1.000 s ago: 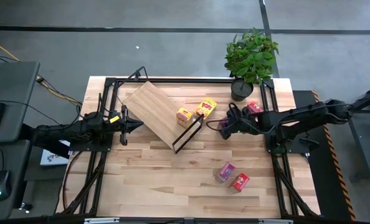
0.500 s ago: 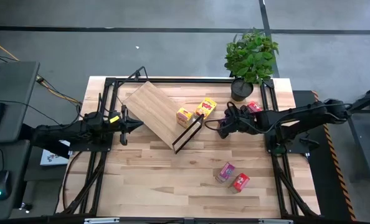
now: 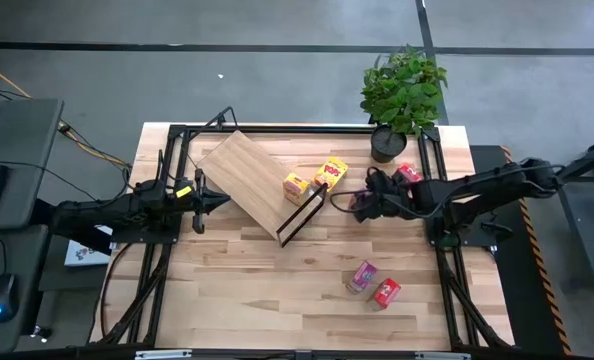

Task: Stack cereal on shelf
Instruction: Put the top violet cereal box on the shelf

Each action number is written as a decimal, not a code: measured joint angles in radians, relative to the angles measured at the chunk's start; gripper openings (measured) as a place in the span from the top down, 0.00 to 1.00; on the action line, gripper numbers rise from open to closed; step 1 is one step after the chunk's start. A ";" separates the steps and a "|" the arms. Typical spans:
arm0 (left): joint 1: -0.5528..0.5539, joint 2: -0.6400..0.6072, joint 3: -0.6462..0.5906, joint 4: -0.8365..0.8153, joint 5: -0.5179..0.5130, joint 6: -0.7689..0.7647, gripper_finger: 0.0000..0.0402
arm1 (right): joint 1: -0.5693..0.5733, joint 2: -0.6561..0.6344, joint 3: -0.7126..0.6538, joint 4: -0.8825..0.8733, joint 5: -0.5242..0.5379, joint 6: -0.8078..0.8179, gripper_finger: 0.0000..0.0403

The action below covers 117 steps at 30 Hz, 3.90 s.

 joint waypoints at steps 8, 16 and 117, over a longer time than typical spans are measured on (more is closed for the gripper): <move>0.000 0.000 0.000 0.000 0.000 0.000 0.99 | 0.055 0.012 0.000 0.012 0.015 0.061 0.37; 0.000 0.000 0.000 0.000 0.000 0.000 0.99 | 0.066 0.127 0.004 0.039 0.066 0.062 0.37; 0.000 0.000 0.000 0.000 0.000 0.000 0.99 | -0.082 0.098 -0.047 0.055 -0.228 -0.093 0.24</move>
